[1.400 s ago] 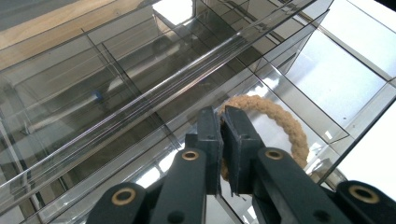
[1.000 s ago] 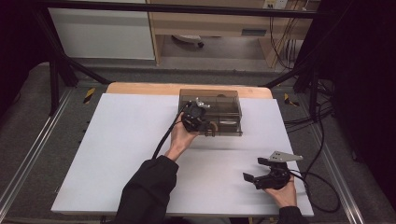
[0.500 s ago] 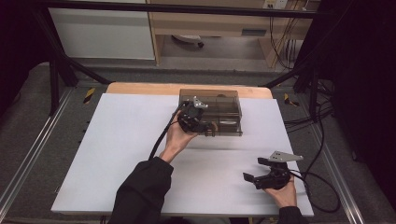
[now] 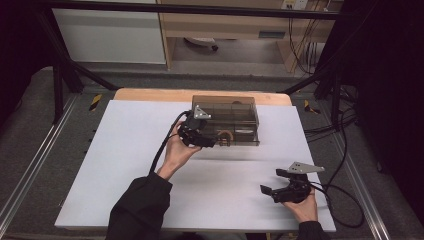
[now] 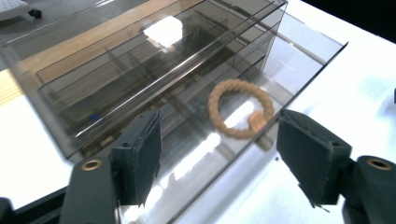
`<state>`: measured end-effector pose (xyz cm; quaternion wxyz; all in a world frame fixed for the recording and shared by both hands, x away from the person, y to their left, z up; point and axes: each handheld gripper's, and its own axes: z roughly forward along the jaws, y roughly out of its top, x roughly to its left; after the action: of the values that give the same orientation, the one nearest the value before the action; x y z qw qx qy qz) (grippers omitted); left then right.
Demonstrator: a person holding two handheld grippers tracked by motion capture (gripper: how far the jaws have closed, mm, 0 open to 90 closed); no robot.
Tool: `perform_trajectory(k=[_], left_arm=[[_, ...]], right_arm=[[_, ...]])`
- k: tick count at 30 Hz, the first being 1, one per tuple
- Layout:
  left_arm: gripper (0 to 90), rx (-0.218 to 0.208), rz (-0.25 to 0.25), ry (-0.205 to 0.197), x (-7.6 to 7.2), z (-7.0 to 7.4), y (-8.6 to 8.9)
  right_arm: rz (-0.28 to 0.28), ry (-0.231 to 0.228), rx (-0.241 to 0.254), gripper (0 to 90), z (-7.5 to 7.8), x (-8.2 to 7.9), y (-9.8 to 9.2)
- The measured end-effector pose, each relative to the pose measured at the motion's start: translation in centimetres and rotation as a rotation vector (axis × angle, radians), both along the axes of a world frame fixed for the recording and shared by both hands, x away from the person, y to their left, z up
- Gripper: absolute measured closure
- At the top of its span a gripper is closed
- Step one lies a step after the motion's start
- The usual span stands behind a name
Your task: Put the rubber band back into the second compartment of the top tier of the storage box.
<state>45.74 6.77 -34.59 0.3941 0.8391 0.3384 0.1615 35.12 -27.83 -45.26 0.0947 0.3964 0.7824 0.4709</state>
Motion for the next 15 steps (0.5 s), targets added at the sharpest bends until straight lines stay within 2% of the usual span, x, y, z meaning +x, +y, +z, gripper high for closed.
perform_trajectory(k=[3, 6, 15], left_arm=[[25.4, 0.0, 0.007, -0.004, -0.5, -0.1, 1.0], [23.0, -0.017, 0.014, -0.007, -1.0, -0.4, 2.0], [13.6, -0.013, 0.041, -0.035, -2.3, -1.3, 5.1]], right_arm=[[-0.001, 0.001, 0.0, 0.7, 0.0, 0.0, 0.0], [0.0, 0.0, 0.0, 0.7, 0.0, 0.0, 0.0], [-0.001, 0.004, 0.0, 0.7, 0.0, 0.0, 0.0]])
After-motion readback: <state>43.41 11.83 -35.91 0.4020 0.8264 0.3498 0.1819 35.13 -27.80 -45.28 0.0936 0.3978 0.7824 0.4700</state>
